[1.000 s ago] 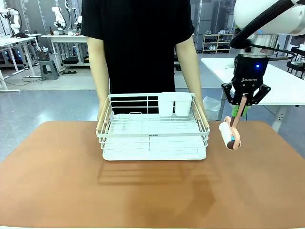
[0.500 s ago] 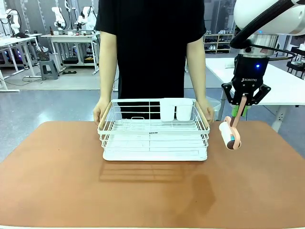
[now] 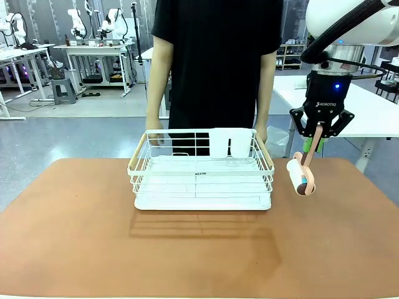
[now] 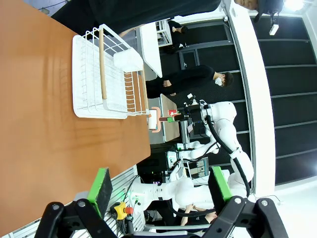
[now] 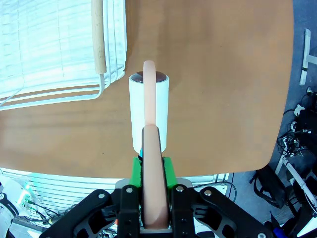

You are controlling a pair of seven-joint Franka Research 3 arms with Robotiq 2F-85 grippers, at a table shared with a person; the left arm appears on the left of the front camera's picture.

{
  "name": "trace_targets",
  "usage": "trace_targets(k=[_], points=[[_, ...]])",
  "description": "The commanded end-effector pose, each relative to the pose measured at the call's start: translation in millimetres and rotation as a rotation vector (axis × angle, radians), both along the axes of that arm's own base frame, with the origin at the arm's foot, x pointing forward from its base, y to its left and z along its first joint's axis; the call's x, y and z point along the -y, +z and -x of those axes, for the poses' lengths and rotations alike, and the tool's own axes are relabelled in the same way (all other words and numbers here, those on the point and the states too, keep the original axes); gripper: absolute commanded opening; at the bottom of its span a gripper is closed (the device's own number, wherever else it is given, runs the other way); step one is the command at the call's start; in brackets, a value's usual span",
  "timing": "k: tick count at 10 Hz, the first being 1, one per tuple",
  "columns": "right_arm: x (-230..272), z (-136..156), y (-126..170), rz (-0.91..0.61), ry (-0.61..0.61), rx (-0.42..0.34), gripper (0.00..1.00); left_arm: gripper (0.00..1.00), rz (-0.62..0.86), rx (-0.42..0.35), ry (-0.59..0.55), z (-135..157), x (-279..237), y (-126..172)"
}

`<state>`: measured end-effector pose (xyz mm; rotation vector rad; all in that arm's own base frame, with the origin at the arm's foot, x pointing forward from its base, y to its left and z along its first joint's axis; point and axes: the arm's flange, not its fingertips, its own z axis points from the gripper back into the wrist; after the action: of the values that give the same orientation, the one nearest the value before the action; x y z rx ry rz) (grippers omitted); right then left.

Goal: Clean the table.
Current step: Place the Lint Roller down when the Dish drying rack is positioned in the middle of the table.

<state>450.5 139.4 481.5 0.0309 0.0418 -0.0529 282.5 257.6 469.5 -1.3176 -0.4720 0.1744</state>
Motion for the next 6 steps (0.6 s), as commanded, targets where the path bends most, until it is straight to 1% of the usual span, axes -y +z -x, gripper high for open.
trace_targets(k=[1, 6], points=[[-0.8, 2.2, 2.7, 0.003, -0.004, 0.011, 0.21, 1.0, 0.004, 0.026, -0.01, 2.7, -2.9, 0.7], [-0.8, 2.2, 2.7, 0.003, -0.004, 0.011, 0.21, 1.0, 0.004, 0.026, -0.01, 2.7, -2.9, 0.7]])
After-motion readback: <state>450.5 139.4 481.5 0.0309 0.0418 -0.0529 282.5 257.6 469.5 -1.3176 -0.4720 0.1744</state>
